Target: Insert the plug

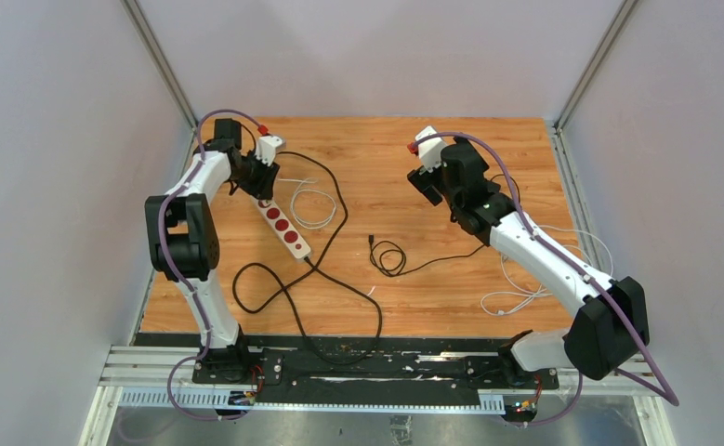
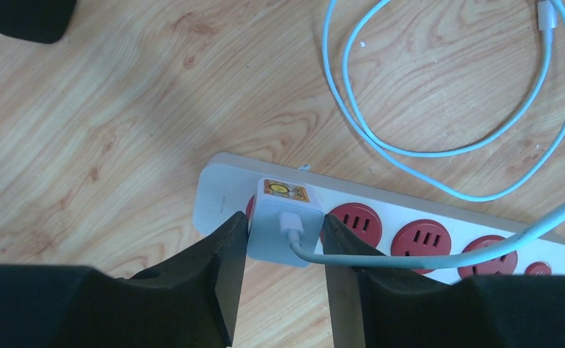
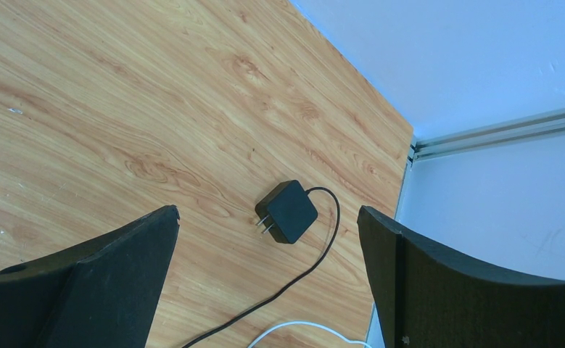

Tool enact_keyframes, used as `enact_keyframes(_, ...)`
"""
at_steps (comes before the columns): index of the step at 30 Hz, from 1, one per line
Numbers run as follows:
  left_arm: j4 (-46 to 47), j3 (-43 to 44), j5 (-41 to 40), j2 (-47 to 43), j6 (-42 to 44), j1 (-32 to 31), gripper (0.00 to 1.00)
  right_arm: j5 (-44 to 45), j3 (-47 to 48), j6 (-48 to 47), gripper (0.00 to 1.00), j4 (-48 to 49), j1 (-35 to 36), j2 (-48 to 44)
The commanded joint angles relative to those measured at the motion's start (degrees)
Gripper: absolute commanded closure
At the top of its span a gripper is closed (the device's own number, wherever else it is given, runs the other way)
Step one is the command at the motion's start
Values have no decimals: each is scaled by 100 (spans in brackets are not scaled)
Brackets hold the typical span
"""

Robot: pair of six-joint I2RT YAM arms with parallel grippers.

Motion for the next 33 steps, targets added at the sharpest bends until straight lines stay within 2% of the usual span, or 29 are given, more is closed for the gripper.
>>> enact_keyframes(1,38,-5,21,1,200,57,60,117,-75,-27,0,-154,96,-83)
enact_keyframes(4,-48,-33,54,53,376,68,72,164,-84,-23,0,-174,95,-88)
enact_keyframes(6,-108,-94,82,66,500,65,73,208,-71,-24,0,-196,90,-90)
enact_keyframes(8,-121,-180,75,81,587,77,80,232,-74,-13,0,-206,91,-97)
enact_keyframes(10,-149,-233,63,113,661,99,100,245,-92,-3,0,-208,95,-106)
enact_keyframes(16,-382,-556,134,329,1071,251,100,308,-109,8,0,-235,90,-129)
enact_keyframes(21,-481,-552,143,623,927,467,100,323,-104,-8,0,-222,91,-169)
enact_keyframes(24,-545,-716,343,540,1123,466,100,307,-89,-18,0,-187,99,-143)
enact_keyframes(28,-544,-941,-111,446,1133,462,100,323,-77,-52,0,-161,101,-121)
enact_keyframes(33,-540,-546,-281,669,804,207,100,500,-304,-83,0,-17,106,-220)
